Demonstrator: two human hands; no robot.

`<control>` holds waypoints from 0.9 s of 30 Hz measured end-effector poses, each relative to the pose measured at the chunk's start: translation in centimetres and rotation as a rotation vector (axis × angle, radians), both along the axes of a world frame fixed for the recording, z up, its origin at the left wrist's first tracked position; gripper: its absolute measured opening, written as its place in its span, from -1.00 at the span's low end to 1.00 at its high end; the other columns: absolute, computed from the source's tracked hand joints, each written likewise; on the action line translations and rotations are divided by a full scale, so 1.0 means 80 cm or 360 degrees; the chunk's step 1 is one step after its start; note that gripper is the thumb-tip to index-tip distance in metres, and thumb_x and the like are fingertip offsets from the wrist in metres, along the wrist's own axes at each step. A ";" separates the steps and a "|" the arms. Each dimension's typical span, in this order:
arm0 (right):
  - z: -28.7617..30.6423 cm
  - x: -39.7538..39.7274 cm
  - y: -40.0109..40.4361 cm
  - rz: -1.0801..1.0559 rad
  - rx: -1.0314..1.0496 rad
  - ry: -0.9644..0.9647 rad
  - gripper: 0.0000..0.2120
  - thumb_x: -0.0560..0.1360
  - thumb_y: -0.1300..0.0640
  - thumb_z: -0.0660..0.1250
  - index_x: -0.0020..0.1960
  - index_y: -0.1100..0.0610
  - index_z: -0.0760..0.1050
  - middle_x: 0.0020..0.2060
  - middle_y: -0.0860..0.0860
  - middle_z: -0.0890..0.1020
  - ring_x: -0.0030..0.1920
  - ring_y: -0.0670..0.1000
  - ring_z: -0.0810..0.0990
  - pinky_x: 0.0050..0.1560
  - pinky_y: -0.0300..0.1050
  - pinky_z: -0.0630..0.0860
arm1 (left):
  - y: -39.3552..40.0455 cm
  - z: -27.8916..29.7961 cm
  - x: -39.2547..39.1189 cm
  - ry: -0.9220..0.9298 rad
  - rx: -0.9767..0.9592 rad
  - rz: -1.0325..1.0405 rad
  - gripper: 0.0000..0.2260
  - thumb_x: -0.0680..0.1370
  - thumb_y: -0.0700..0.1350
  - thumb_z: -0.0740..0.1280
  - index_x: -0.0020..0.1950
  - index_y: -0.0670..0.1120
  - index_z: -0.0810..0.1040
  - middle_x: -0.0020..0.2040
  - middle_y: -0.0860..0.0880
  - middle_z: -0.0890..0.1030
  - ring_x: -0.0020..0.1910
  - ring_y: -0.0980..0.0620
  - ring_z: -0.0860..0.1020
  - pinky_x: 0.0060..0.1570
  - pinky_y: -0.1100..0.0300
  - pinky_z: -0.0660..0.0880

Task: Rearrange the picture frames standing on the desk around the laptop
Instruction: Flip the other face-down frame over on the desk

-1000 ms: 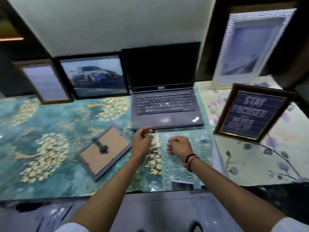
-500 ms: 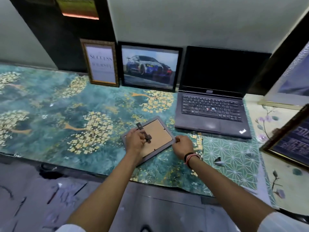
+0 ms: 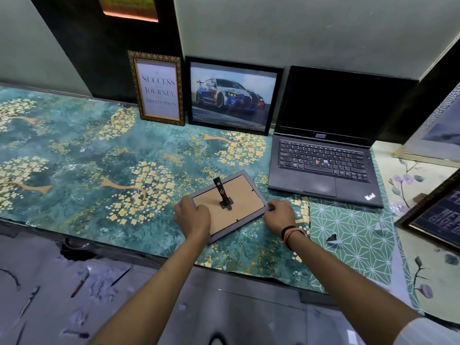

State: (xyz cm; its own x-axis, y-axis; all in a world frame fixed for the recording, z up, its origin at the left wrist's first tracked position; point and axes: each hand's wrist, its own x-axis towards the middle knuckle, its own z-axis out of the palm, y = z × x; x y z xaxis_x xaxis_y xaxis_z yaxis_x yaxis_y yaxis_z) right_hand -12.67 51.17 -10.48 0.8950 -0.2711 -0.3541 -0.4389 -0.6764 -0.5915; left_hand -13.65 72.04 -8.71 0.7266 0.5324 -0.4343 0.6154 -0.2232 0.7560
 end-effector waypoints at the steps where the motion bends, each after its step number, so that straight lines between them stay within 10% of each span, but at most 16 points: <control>1: 0.003 0.001 0.002 -0.0018 0.0013 -0.0021 -0.79 0.40 0.30 0.22 -0.38 0.10 0.38 -0.32 0.16 0.45 -0.32 0.10 0.37 -0.28 -0.17 0.30 | 0.000 0.000 -0.002 0.0034 -0.0024 -0.0005 -0.51 0.52 -0.21 0.11 0.46 -0.17 0.42 0.52 -0.15 0.35 0.46 -0.28 0.34 0.41 -0.20 0.37; 6: 0.013 0.002 0.006 -0.0227 0.0287 -0.0131 -0.74 0.42 0.20 0.27 -0.43 0.12 0.35 -0.51 0.04 0.35 -0.44 0.06 0.30 -0.32 -0.10 0.27 | 0.010 0.002 0.017 0.0083 -0.0183 0.0172 -0.61 0.40 -0.05 0.15 0.03 -0.23 0.61 0.13 -0.24 0.64 0.10 -0.29 0.60 0.07 -0.17 0.54; 10: 0.036 0.003 0.008 -0.0401 0.0507 -0.0407 -0.74 0.58 0.01 0.29 -0.19 0.16 0.46 -0.33 0.02 0.54 -0.31 0.05 0.48 -0.27 -0.09 0.41 | 0.031 0.036 0.022 -0.0022 -0.0569 0.0371 -0.92 0.33 -0.17 0.20 -0.36 -0.10 0.36 -0.28 -0.12 0.50 -0.29 -0.11 0.46 -0.29 -0.02 0.30; 19: 0.079 0.068 0.038 -0.0328 0.0776 -0.0698 -0.67 0.59 -0.20 0.15 -0.14 0.06 0.35 -0.25 -0.04 0.42 -0.23 0.00 0.40 -0.08 0.19 0.54 | 0.085 0.035 0.058 -0.0137 -0.0787 0.0105 -0.71 0.42 -0.54 0.24 -0.30 -0.22 0.61 -0.13 -0.16 0.67 -0.09 -0.11 0.57 -0.04 0.09 0.52; 22: 0.079 0.084 0.043 -0.0260 0.0759 -0.0672 -0.65 0.62 -0.20 0.10 -0.06 0.08 0.32 -0.22 -0.05 0.40 -0.23 -0.01 0.38 -0.14 0.05 0.41 | 0.093 0.028 0.052 -0.0244 -0.0642 -0.0209 -0.77 0.53 -0.45 0.36 0.03 -0.20 0.73 0.03 -0.15 0.75 0.06 -0.10 0.65 0.23 0.02 0.58; 27: 0.081 0.094 0.056 -0.0178 0.0656 -0.0695 -0.60 0.66 -0.21 0.04 0.01 0.15 0.32 -0.24 -0.03 0.38 -0.26 -0.02 0.36 -0.22 -0.04 0.34 | 0.103 0.020 0.049 -0.0370 -0.0549 -0.0308 -0.75 0.64 -0.32 0.31 0.29 -0.21 0.64 0.13 -0.10 0.73 0.10 -0.06 0.68 0.04 0.17 0.62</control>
State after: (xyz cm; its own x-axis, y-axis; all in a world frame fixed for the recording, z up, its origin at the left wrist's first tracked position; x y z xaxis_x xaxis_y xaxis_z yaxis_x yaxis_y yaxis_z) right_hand -5.18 55.64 -4.01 0.9552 -0.2904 -0.0566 -0.1519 -0.3172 -0.9361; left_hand -9.76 80.29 -7.14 0.8976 0.2302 -0.3760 0.3924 -0.0286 0.9193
